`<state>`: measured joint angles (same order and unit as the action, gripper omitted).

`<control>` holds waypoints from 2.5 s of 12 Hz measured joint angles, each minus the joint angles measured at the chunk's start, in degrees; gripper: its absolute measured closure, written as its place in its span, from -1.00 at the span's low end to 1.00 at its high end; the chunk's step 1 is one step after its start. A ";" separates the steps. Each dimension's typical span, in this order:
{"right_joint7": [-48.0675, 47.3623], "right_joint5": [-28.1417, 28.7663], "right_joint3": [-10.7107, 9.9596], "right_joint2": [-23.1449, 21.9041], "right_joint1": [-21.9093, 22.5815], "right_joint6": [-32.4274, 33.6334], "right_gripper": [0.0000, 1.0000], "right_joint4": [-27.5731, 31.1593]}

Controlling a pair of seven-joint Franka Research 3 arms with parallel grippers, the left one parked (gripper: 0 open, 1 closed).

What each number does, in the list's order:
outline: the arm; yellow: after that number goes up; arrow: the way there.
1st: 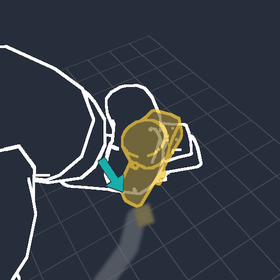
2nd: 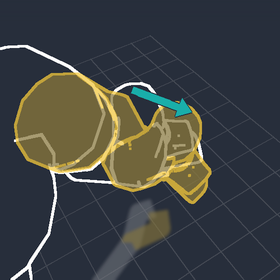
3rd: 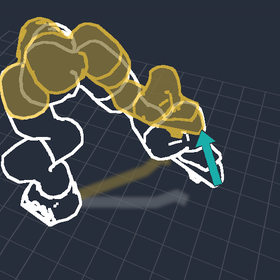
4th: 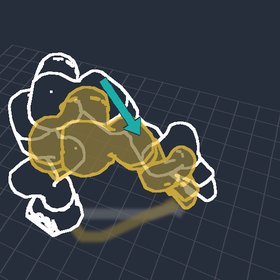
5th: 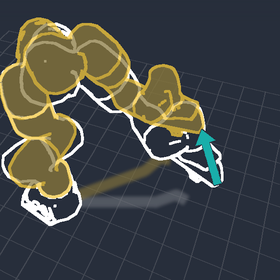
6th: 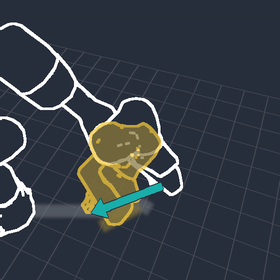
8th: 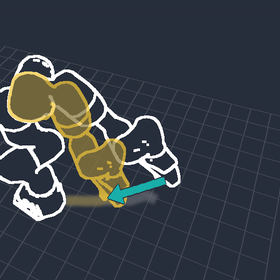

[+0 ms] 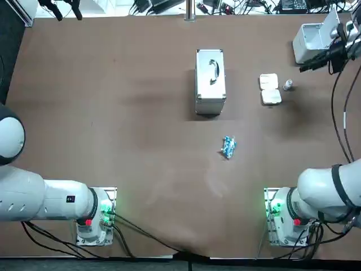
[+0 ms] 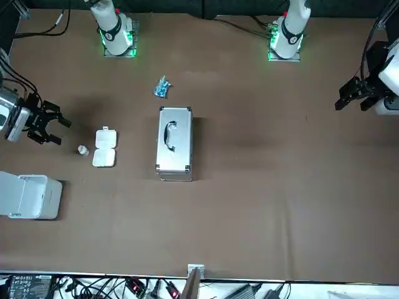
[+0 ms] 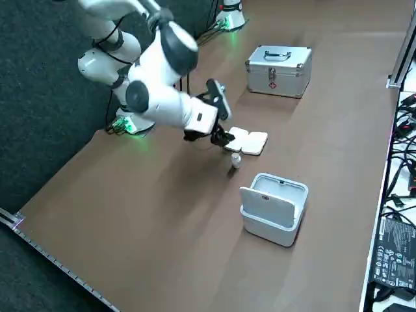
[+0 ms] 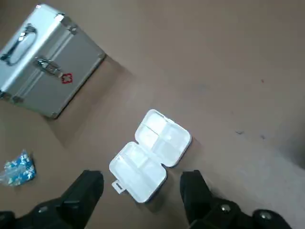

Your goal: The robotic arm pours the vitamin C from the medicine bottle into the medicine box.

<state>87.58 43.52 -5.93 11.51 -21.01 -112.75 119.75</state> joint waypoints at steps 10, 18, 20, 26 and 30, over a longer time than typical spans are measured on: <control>-49.38 -30.63 0.44 -5.43 16.10 -5.64 -1.00 -8.17; -71.01 -37.27 0.41 -11.18 21.70 8.39 -1.00 -14.09; -75.95 -39.42 0.41 -11.73 23.44 13.54 -1.00 -18.45; -83.61 -42.08 0.44 -11.68 25.18 22.22 -1.00 -26.30; -86.39 -42.08 0.44 -11.67 25.64 25.85 -1.00 -29.41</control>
<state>1.19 1.44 -5.49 -0.16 4.64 -86.89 90.34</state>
